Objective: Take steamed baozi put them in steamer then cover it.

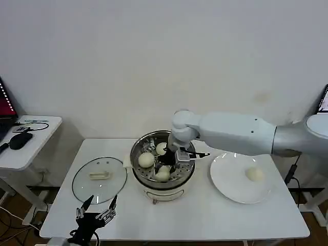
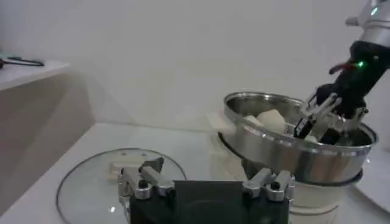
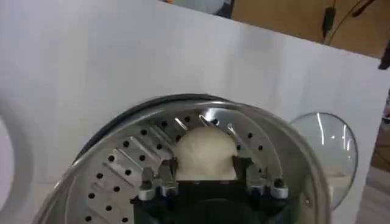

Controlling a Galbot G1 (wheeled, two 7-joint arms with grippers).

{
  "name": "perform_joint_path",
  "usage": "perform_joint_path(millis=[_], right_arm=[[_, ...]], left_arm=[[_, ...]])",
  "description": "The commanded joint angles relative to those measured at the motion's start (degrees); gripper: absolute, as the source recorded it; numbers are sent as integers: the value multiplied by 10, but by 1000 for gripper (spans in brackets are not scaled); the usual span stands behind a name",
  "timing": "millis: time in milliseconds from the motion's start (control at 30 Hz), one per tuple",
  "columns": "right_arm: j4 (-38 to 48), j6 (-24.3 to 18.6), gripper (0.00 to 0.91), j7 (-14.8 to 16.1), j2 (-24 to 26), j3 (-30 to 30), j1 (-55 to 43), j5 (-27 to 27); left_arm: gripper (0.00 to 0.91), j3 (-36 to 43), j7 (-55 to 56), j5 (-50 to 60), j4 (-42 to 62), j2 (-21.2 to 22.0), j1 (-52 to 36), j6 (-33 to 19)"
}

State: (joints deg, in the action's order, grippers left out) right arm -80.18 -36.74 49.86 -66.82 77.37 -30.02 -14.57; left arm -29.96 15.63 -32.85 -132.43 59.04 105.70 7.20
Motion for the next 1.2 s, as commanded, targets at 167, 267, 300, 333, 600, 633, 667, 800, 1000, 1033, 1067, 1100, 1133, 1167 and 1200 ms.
perform_joint_path(millis=[167,267,300,333,600,633,667,800,1000,1033,1067,1100,1133,1167,1200], right_arm=[[-3,7,907,-7,20,-5,-37,31],[-3,16,907,-10,31,-8,-52,46],[-3,18,907,-10,38,-10,-55,51],[-4,20,907,-10,43,-10,-59,54],[-17,82,907,-10,108,1,-83,122],[-19,95,907,-10,119,6,-89,137],[-20,100,907,-10,123,7,-91,140],[-29,145,907,-12,154,34,-108,173],[-38,209,907,1,197,62,-130,221],[-34,217,907,3,207,67,-134,219],[-31,222,907,2,212,69,-136,219],[-25,234,907,2,221,75,-138,218],[-21,240,907,3,228,79,-140,218],[-19,241,907,3,230,81,-140,217],[-9,243,907,4,241,88,-138,219]], left_arm=[[907,1,0,0,2,2,-1,0],[907,3,1,0,3,4,0,0],[907,3,1,1,3,4,1,0],[907,3,0,1,3,3,3,0],[907,3,2,3,3,7,3,0],[907,4,2,3,3,7,4,0],[907,4,2,3,3,6,4,0],[907,4,2,3,3,7,3,0],[907,4,1,3,2,7,2,1],[907,4,1,3,2,7,2,1],[907,4,1,3,2,7,2,1],[907,4,1,3,2,7,3,1],[907,4,1,3,2,7,3,0],[907,4,1,3,2,7,3,0],[907,4,1,3,2,7,3,0]])
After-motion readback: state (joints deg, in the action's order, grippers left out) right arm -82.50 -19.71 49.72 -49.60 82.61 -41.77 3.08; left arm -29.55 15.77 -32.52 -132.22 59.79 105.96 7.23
